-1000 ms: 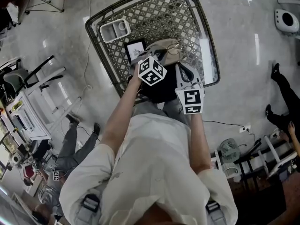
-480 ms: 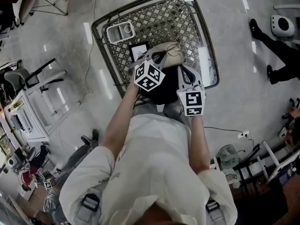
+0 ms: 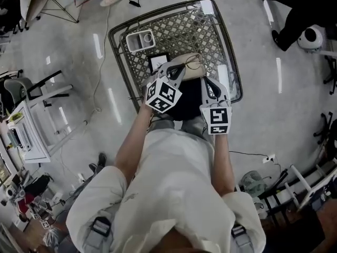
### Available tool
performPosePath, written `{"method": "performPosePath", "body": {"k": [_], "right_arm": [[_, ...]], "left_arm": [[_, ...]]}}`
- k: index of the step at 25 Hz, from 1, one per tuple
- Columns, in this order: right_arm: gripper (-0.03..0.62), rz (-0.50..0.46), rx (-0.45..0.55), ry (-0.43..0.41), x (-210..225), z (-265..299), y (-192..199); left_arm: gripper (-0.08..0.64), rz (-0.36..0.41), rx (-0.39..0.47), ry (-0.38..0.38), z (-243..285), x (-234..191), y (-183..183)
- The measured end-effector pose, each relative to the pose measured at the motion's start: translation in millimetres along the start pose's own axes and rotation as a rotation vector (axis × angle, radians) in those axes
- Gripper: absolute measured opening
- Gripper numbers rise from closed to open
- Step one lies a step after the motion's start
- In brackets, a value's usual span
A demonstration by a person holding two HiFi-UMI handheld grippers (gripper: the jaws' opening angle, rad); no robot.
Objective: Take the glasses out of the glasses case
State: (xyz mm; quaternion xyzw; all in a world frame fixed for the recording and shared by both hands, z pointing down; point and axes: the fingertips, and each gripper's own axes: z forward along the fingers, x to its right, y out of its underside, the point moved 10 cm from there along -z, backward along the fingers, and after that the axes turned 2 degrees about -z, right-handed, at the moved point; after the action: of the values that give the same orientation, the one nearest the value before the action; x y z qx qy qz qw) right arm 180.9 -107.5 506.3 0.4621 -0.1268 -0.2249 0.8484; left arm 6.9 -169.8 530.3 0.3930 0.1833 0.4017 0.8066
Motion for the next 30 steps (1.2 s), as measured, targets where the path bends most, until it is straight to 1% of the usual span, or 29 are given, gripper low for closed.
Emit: {"method": "performPosePath", "body": {"k": [3, 10, 21, 26, 30], "right_arm": [[0.006, -0.003, 0.033, 0.004, -6, -5, -10], [0.006, -0.044, 0.082, 0.041, -10, -21, -29], [0.006, -0.094, 0.188, 0.081, -36, -48, -65], [0.006, -0.126, 0.234, 0.097, -45, -62, -78], [0.006, -0.131, 0.254, 0.115, -48, -71, -82]], "left_arm": [[0.028, -0.007, 0.042, -0.015, -18, -1, -4], [0.028, -0.011, 0.135, -0.043, -56, -4, -18], [0.028, -0.03, 0.293, -0.083, -116, -5, -33], [0.028, -0.028, 0.344, -0.09, -135, -5, -39], [0.028, -0.026, 0.364, -0.089, -145, -2, -41]]}}
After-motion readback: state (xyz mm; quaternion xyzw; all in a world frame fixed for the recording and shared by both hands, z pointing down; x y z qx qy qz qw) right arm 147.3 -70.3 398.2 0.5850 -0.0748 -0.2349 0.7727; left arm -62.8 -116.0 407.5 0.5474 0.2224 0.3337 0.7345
